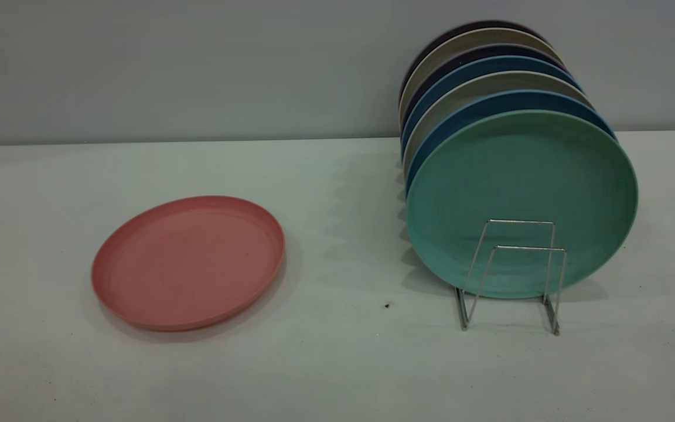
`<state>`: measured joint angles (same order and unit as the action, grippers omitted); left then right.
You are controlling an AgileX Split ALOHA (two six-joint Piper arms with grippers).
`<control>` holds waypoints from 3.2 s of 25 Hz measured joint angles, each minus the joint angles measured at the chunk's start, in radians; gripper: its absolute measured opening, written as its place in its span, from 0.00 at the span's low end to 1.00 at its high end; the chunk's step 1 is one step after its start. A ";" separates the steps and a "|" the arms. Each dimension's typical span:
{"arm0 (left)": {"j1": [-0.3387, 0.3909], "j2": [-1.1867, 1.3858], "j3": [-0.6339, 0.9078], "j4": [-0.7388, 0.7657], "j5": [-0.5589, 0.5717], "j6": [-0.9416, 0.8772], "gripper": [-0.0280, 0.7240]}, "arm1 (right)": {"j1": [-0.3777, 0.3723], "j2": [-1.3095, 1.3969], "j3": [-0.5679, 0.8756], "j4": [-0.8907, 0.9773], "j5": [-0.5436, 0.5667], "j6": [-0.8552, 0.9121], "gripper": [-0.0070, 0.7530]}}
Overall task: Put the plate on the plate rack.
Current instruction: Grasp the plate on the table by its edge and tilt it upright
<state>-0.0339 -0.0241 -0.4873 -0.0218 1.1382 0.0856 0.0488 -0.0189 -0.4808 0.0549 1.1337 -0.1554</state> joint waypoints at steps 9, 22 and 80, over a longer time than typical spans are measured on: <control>0.000 0.000 0.000 0.000 0.000 0.000 0.65 | 0.000 0.000 0.000 0.000 0.000 0.000 0.33; 0.000 0.000 0.000 0.000 0.000 0.000 0.65 | 0.000 0.000 0.000 0.000 0.000 0.000 0.33; -0.059 1.630 -0.479 0.079 -0.533 -0.160 0.65 | 0.191 0.966 -0.221 -0.072 -0.461 0.046 0.49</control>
<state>-0.0926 1.6062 -0.9662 0.0571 0.6053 -0.0740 0.2395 0.9474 -0.7016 -0.0172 0.6723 -0.1095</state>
